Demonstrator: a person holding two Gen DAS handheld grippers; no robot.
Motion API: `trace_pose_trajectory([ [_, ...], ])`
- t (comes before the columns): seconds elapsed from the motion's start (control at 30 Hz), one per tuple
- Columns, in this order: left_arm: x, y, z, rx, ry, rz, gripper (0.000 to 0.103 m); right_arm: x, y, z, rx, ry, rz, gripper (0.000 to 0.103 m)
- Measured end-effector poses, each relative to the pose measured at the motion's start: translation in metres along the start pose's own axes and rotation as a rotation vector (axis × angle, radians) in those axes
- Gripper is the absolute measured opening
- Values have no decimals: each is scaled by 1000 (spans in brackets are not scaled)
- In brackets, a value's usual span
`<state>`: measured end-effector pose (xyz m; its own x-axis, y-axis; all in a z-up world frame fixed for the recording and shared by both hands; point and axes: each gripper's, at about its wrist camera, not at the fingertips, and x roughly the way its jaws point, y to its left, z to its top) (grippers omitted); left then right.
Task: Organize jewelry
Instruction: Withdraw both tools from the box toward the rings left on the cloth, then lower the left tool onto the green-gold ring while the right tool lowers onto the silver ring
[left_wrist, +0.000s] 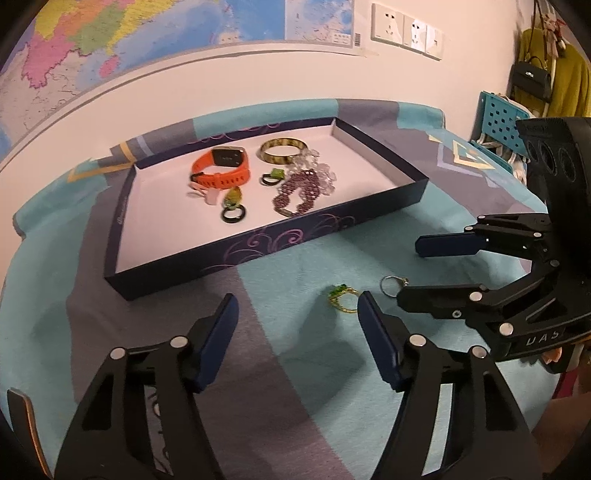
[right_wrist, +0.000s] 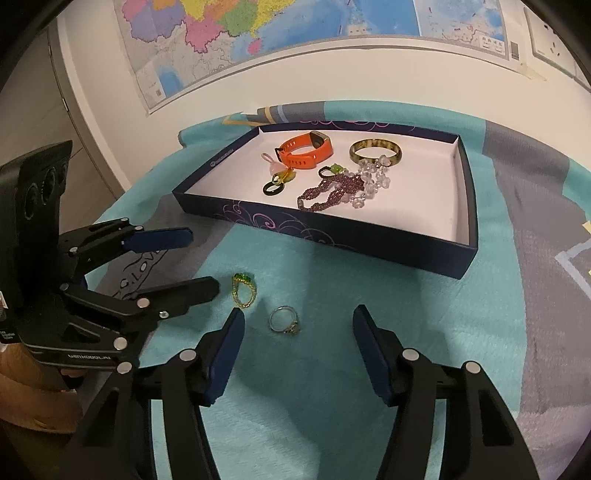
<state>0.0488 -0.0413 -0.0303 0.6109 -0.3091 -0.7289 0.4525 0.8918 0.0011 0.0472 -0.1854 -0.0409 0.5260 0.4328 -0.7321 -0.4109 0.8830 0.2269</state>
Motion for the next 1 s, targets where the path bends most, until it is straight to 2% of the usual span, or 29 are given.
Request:
trace_pose_trajectory([
  [0.17, 10, -6, 4, 13, 29, -19, 47, -1, 0, -1, 9, -2, 10, 58],
  [0.23, 15, -9, 5, 7, 39, -30, 45, -2, -1, -2, 11, -3, 15, 58],
  [0.3, 18, -11, 7, 5, 50, -49, 35, -1, -2, -2, 12, -2, 19, 58],
  [0.37, 21, -13, 7, 5, 59, -43, 32, 0, -1, -1, 10, -1, 22, 58],
  [0.57, 19, -13, 5, 9, 60, -52, 13, 2, 5, -1, -11, 7, 30, 56],
  [0.7, 15, -12, 2, 4, 56, -52, 12, 5, 12, 0, -33, 19, 14, 46],
  [1.0, 5, 2, -7, -51, 50, -52, 11, 9, 23, -1, -92, 31, -81, 37],
])
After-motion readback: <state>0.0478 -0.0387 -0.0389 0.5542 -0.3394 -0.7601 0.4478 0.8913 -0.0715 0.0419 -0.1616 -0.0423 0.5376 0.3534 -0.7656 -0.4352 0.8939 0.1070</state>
